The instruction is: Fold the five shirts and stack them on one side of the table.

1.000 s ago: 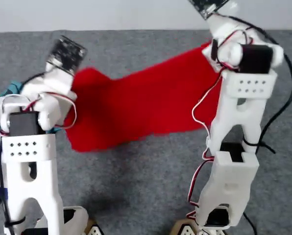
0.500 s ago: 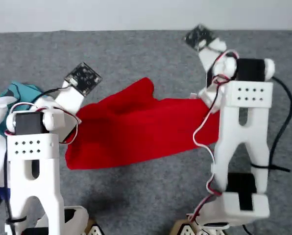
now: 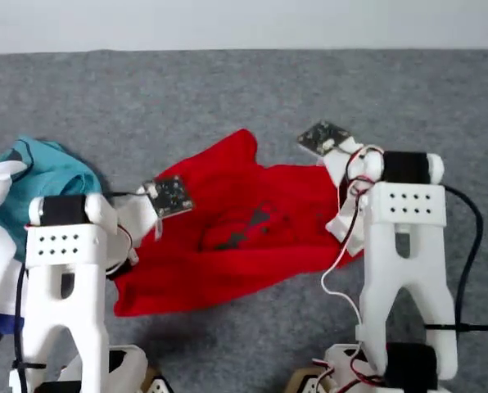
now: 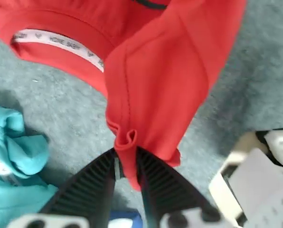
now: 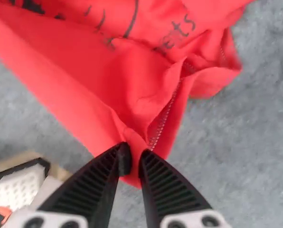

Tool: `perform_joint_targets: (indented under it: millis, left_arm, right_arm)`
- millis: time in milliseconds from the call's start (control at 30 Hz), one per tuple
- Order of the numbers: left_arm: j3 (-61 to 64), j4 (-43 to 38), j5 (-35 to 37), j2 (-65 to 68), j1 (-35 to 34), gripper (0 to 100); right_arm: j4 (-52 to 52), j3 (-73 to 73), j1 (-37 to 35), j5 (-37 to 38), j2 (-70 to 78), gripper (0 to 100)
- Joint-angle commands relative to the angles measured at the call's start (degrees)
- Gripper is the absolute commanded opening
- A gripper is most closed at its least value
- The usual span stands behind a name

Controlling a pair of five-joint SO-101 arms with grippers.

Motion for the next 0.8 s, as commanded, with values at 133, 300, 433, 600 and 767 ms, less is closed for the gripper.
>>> perform_joint_targets:
  millis: [133,300,433,600,767]
  left_arm:
    - [2.68,-7.56,0.97,0.0,-0.26,0]
    - [5.32,-4.4,-0.97,-0.44,-0.26,0]
    - [9.54,-2.02,-6.77,-0.53,-0.26,0]
    - [12.26,-2.29,-8.09,-0.53,-0.26,0]
    - [12.35,-3.69,-7.82,-0.35,-0.26,0]
  right_arm:
    - [-8.84,1.85,-1.54,0.26,4.18,3.5]
    - [-0.57,-0.44,-1.54,0.26,5.67,7.2]
    - [6.29,-4.13,-0.31,0.18,4.53,20.9]
    - [5.93,-5.98,1.89,-2.46,2.51,28.1]
    - [4.7,-6.15,0.04,-10.73,4.26,28.1]
